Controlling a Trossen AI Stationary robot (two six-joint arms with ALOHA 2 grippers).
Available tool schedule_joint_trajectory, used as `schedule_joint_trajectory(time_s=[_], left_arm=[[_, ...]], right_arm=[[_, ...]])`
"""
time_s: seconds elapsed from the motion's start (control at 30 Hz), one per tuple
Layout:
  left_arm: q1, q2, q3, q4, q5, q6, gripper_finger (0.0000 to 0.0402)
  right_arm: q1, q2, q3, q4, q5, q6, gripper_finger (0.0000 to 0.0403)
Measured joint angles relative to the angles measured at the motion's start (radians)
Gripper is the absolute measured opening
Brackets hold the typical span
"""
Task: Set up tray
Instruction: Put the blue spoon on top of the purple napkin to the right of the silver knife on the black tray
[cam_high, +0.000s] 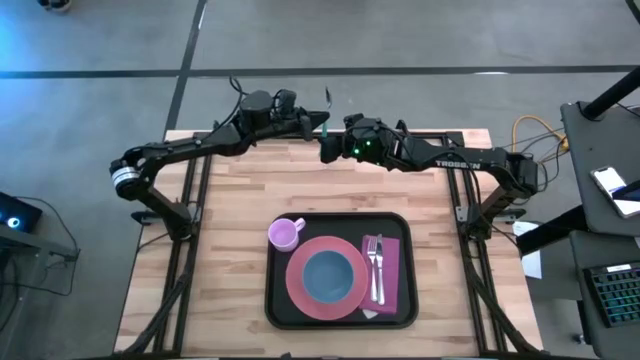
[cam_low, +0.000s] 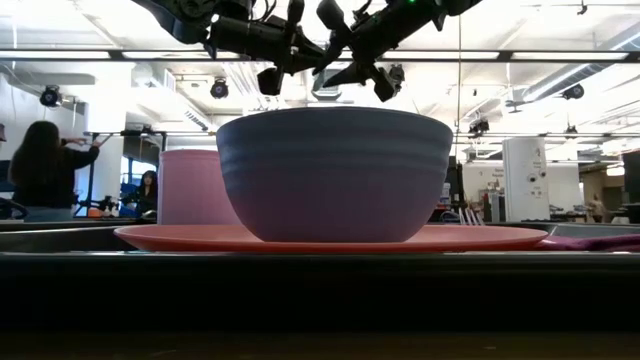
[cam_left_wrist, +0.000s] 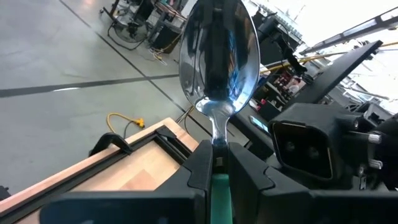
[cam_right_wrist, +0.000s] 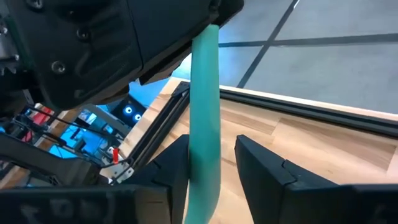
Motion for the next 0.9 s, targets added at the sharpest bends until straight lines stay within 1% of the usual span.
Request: schedule_joint_trajectory(time_s=[0.1,0.33,0.43,0.6,0.77,0.9], left_arm=[[-0.003,0.0,0.0,0.0,-0.004,0.001,0.0015],[-0.003,0.0,-0.001,-0.004,-0.003,0.0,0.0015],[-0.003,0.0,-0.001,-0.004,-0.002,0.0,0.0022],[-0.003,-0.004,-0.002,-0.01,0.001,0.0,0.0049],[0.003,-0.021,-0.002,-0.103,-0.002,0.014,0.0078],[0.022,-0.047,-0.002,-0.209,-0.024,0.053,0.0097]], right_arm=[[-0.002,0.0,0.0,0.0,-0.001,0.014,0.0101],[-0.003,0.0,0.0,-0.002,-0.003,0.017,0.0044],[-0.003,0.0,0.0,-0.002,-0.003,0.018,0.0041],[-0.006,0.0,0.0,-0.005,0.01,0.021,0.0037],[-0.017,-0.009,0.0,-0.022,0.03,0.023,0.0036],[-0.025,-0.041,0.0,-0.097,0.031,0.024,0.0036]])
